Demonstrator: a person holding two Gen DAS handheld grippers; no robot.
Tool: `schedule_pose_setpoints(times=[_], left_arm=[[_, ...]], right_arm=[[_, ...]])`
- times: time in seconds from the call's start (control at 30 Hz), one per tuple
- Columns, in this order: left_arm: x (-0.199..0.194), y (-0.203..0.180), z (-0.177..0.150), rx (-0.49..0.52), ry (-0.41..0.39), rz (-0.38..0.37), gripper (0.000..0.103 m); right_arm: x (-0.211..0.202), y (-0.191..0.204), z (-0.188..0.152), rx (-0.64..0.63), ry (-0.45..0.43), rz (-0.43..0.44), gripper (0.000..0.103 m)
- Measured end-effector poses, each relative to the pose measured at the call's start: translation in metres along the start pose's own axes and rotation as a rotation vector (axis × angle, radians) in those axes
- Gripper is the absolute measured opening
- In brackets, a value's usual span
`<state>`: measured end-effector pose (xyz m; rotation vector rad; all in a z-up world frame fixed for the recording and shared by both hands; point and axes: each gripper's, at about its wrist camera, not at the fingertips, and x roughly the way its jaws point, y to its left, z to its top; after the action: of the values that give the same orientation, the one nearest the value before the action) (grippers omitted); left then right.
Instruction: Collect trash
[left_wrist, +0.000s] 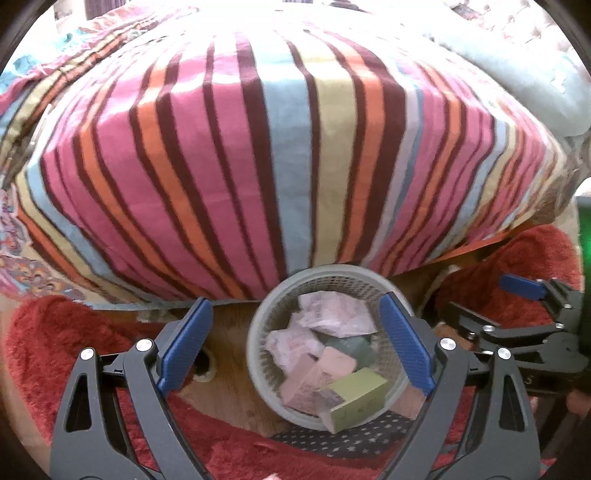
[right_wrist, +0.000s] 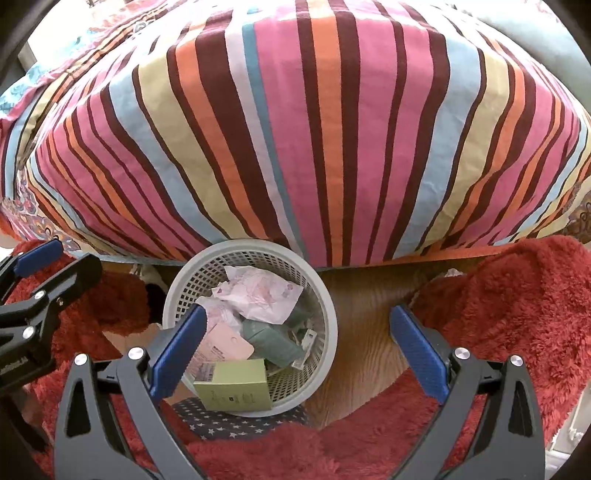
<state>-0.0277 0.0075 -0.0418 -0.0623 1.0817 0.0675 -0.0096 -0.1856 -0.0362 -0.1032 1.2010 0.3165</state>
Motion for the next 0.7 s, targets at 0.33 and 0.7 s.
schedule_pose_setpoints(times=[0.33,0.7], left_arm=[[-0.002,-0.005,-0.003,0.002,0.001,0.048,0.089],[0.011,0.000,-0.002,-0.020,0.059,-0.025,0.089]], right_arm=[[0.001,0.000,-0.002,0.003,0.006,0.008,0.095],[0.004,0.000,-0.002,0.004,0.014,0.002,0.095]])
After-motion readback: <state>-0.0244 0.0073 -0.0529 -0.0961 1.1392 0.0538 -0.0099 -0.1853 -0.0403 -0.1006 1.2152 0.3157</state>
